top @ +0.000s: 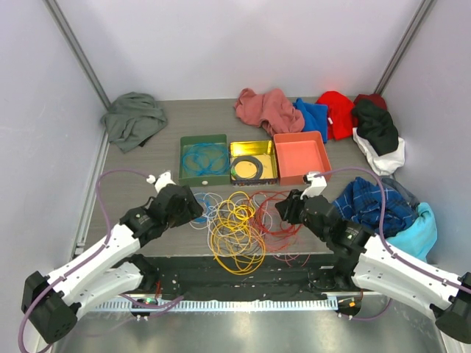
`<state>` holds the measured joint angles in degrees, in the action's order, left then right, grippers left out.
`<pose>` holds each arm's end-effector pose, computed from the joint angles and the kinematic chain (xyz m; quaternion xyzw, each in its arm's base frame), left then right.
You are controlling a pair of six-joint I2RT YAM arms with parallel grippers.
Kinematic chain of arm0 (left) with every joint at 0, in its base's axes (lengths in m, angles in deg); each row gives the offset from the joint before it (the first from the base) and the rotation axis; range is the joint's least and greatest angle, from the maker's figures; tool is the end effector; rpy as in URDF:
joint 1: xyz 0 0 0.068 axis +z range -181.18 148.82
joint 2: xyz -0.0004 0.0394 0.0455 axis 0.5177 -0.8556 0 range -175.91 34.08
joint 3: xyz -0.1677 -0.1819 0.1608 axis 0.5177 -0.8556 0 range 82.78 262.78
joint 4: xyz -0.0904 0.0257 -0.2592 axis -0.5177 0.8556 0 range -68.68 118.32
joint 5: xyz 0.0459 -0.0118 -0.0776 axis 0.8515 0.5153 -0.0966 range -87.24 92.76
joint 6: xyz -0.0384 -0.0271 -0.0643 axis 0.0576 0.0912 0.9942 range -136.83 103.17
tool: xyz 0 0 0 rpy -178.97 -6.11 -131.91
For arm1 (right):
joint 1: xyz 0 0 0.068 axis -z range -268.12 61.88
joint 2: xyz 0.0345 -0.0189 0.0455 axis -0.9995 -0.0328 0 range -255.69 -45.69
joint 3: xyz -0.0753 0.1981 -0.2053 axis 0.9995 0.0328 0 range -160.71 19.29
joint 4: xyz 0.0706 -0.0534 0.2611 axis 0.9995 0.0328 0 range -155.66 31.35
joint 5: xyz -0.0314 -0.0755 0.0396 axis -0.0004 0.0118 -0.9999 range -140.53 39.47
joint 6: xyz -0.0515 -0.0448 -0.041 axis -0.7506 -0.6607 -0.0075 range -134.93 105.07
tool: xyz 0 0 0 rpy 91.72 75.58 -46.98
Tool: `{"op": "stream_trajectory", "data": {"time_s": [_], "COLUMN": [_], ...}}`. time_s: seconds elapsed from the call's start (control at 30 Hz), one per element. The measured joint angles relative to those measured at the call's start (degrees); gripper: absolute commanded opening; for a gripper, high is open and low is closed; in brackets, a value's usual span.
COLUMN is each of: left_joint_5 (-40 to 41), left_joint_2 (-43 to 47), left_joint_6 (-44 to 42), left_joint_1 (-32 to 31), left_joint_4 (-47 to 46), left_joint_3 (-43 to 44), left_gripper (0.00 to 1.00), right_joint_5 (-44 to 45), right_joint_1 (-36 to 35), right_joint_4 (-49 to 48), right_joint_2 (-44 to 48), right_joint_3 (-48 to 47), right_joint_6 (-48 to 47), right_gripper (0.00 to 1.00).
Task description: Untangle the cables
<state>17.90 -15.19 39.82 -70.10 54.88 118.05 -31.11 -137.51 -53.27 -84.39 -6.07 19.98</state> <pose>0.1626 -0.1082 0.2227 -0.1895 0.9057 -0.1832 0.3319 0.1396 0.1279 0.2311 -0.0162 0.8393 0.2460 0.4845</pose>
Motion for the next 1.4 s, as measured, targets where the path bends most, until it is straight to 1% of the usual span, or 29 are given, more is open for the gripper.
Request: {"op": "stream_trajectory", "data": {"time_s": [0.1, 0.23, 0.33, 0.43, 0.53, 0.63, 0.67, 0.7, 0.73, 0.77, 0.83, 0.87, 1.0, 1.2, 1.3, 1.4], "left_joint_5": [0.42, 1.51, 3.41, 3.82, 3.82, 3.28, 3.06, 2.91, 2.58, 2.38, 2.10, 2.03, 2.05, 2.21, 1.90, 1.68], "left_joint_2": [0.98, -0.13, -2.47, -5.77, -9.79, -11.98, -12.46, -12.81, -13.20, -13.46, -13.42, -13.22, -10.78, -2.82, 2.64, 7.26], "left_joint_6": [1.60, 3.10, 3.45, 3.19, 2.91, 2.80, 2.71, 2.71, 2.71, 2.71, 2.78, 2.64, 1.66, 0.83, -0.17, -1.62], "left_joint_1": [-0.04, -0.04, 0.09, 1.55, 3.48, 4.76, 5.03, 5.22, 5.35, 5.42, 5.46, 5.46, 5.46, 5.46, 5.46, 5.46], "left_joint_4": [-0.96, -2.84, -3.45, -5.14, -7.32, -9.57, -10.36, -10.95, -11.34, -11.72, -12.11, -12.17, -11.80, -7.93, -5.38, -4.00], "left_joint_3": [-1.40, -3.98, -5.11, -5.11, -5.11, -5.42, -5.64, -5.79, -5.90, -5.99, -6.10, -6.10, -6.10, -4.74, -1.40, 4.26], "left_gripper": [0.67, 0.68, 0.68, 0.67, 0.61, 0.49, 0.40, 0.35, 0.28, 0.16, 0.07, 0.00, 0.00, 0.00, 0.00, 0.00], "right_joint_5": [-0.72, -1.20, -1.36, -1.38, -1.38, -1.33, -1.33, -1.31, -1.31, -1.31, -1.29, -1.29, -1.29, -1.31, -1.33, -1.33], "right_joint_1": [0.00, 0.00, 0.00, 0.00, 0.00, 0.00, 0.00, 0.00, 0.00, 0.00, 0.00, 0.00, 0.00, 0.00, 0.00, 0.00], "right_joint_4": [-0.81, -0.83, -0.92, -0.92, -0.79, -0.61, -0.52, -0.42, -0.33, -0.26, -0.26, -0.26, -0.28, -0.33, -0.33, -0.33], "right_joint_2": [-0.74, -1.09, -1.11, -1.11, -1.09, -1.05, -1.05, -1.03, -1.03, -1.03, -1.03, -1.03, -1.05, -1.09, -1.09, -1.09], "right_joint_3": [0.00, 0.00, 0.00, 0.00, 0.00, 0.00, 0.00, 0.00, 0.00, 0.00, 0.00, 0.00, 0.00, 0.00, -0.02, -0.02], "right_joint_6": [0.81, 1.49, 1.60, 1.66, 1.66, 1.64, 1.64, 1.64, 1.64, 1.64, 1.64, 1.64, 1.64, 1.64, 1.66, 1.66], "right_gripper": [0.38, 0.38, 0.38, 0.38, 0.38, 0.38, 0.38, 0.38, 0.38, 0.38, 0.38, 0.38, 0.38, 0.38, 0.38, 0.38]}}
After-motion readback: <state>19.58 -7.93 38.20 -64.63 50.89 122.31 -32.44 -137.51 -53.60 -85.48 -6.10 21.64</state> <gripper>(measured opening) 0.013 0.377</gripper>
